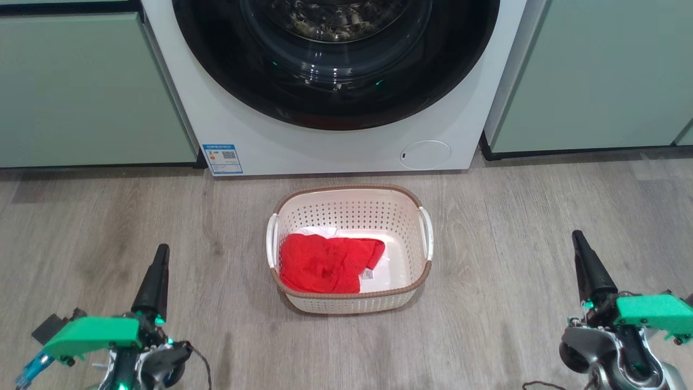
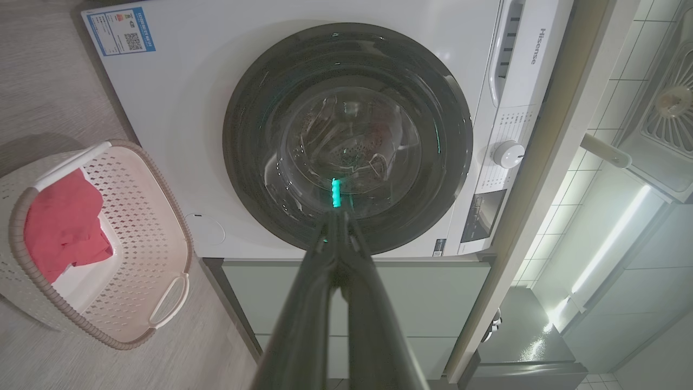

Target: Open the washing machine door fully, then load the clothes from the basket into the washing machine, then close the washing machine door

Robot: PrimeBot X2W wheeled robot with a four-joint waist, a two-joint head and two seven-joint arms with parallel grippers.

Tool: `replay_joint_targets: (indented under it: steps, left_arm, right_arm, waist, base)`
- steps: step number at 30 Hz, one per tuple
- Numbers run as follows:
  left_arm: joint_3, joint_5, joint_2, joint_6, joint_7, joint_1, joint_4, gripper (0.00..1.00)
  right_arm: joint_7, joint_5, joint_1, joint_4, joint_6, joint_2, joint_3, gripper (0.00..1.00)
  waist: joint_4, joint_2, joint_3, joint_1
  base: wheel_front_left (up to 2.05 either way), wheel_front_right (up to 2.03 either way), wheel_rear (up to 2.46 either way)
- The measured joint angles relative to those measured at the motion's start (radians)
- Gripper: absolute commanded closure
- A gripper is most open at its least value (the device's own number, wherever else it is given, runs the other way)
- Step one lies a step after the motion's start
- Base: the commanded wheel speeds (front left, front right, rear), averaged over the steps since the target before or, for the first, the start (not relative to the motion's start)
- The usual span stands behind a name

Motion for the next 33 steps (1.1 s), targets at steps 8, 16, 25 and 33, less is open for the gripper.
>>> replay_joint_targets:
  steps: [8, 16, 25, 33]
  left_arm:
    - [-0.002, 0.000, -0.002, 0.000, -0.002, 0.007, 0.025, 0.00]
    - [-0.007, 0.000, -0.011, 0.000, -0.012, 0.073, 0.081, 0.00]
    - [-0.007, 0.014, -0.011, 0.000, -0.038, 0.070, 0.064, 0.00]
    - [0.007, 0.045, -0.011, 0.000, -0.059, 0.062, 0.044, 0.00]
  right_arm:
    - [0.000, 0.000, 0.009, 0.024, 0.000, 0.001, 0.003, 0.00]
    - [-0.010, 0.000, 0.069, 0.079, 0.000, 0.011, 0.005, 0.00]
    - [-0.038, -0.043, 0.067, 0.065, 0.000, 0.011, -0.015, 0.00]
    - [-0.060, -0.101, 0.060, 0.060, 0.000, 0.011, -0.044, 0.00]
  waist:
    - [0.000, 0.0000, 0.000, 0.0000]
    - [-0.001, 0.0000, -0.002, 0.0000]
    - [0.000, 0.0000, -0.006, 0.0000]
    - [0.000, 0.0000, -0.011, 0.0000]
  base:
    - [0.00, 0.00, 0.00]
    - [0.00, 0.00, 0.00]
    - [0.00, 0.00, 0.00]
    - [0.00, 0.00, 0.00]
